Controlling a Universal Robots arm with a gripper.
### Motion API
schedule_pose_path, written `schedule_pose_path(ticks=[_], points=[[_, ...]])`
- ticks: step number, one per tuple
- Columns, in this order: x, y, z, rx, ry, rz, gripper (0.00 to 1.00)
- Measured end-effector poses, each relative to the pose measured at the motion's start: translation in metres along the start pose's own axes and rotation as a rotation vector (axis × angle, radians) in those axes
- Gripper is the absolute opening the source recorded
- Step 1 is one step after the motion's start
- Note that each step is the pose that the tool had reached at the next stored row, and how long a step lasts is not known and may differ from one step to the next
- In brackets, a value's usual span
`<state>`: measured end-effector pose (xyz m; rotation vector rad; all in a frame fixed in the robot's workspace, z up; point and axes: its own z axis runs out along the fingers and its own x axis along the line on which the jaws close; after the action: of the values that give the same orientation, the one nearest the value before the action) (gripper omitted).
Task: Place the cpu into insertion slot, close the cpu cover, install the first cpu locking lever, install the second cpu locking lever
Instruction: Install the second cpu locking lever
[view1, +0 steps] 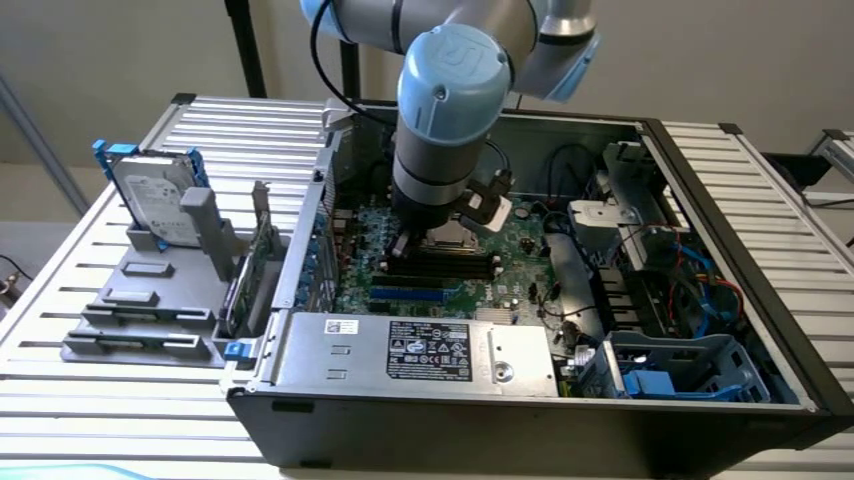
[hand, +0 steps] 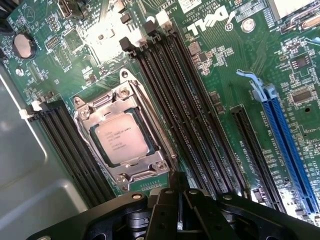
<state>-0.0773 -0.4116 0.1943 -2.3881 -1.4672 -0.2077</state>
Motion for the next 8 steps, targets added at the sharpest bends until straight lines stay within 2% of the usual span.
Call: schedule_pose_path(ticks=[5, 7, 8], points=[[0.0012, -0.0017, 0.0037, -0.0043, 0.0013, -0.002, 0.11], [0.0014, -0.0019, 0.0043, -0.0075, -0.0011, -0.002, 0.11], [0.0015, -0.0020, 0.0043, -0.0097, -0.0040, -0.002, 0.11]])
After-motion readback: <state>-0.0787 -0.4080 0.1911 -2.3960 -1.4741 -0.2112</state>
